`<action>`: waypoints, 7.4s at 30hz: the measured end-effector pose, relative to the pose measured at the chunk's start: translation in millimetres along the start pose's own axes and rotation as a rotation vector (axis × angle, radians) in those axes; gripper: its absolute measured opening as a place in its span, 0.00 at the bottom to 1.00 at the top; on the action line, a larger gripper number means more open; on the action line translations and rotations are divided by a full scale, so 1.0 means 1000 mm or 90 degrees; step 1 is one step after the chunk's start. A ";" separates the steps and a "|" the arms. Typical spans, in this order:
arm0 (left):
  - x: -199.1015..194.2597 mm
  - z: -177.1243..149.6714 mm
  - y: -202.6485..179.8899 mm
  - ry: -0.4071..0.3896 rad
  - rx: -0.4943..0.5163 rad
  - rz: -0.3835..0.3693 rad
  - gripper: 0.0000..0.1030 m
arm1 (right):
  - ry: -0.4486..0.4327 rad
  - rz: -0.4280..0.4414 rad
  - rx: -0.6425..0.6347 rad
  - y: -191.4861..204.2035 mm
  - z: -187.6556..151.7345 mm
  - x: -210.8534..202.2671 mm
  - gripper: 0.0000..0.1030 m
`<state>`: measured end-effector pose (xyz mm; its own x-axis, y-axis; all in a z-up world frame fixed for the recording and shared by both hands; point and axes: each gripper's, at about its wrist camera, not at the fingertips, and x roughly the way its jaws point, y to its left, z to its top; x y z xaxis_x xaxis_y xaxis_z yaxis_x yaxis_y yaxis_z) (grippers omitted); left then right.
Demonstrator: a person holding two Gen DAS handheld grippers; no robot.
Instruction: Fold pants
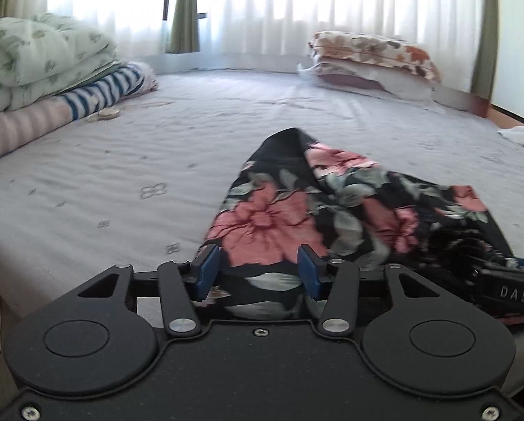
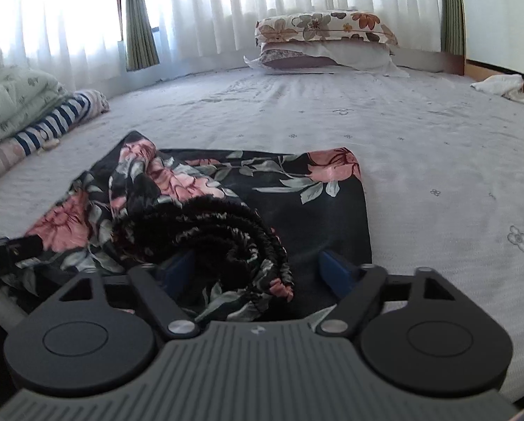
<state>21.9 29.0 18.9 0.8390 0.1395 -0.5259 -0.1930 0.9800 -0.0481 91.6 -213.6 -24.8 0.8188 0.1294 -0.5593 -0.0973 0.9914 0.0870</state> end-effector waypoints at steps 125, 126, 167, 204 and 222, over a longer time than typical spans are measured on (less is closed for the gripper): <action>0.247 0.154 -0.037 0.178 0.049 -0.084 0.42 | 0.050 -0.006 0.060 -0.081 0.046 0.072 1.00; 0.243 0.154 -0.035 0.176 0.048 -0.089 0.45 | 0.050 -0.005 0.062 -0.082 0.045 0.072 1.00; 0.196 0.147 -0.042 0.061 0.058 -0.167 0.07 | 0.027 0.099 0.060 -0.090 0.087 0.089 0.16; 0.038 0.024 -0.053 0.118 0.124 -0.108 0.90 | -0.019 -0.005 0.035 -0.030 0.005 -0.041 0.89; 0.009 -0.010 -0.041 0.123 0.102 -0.081 1.00 | 0.028 -0.038 -0.022 0.001 -0.035 -0.046 1.00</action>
<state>32.8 -11.2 7.7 0.7356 -0.0001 -0.6774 0.0032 1.0000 0.0034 33.9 -217.8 -27.2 0.7979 0.0693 -0.5988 -0.0687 0.9974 0.0240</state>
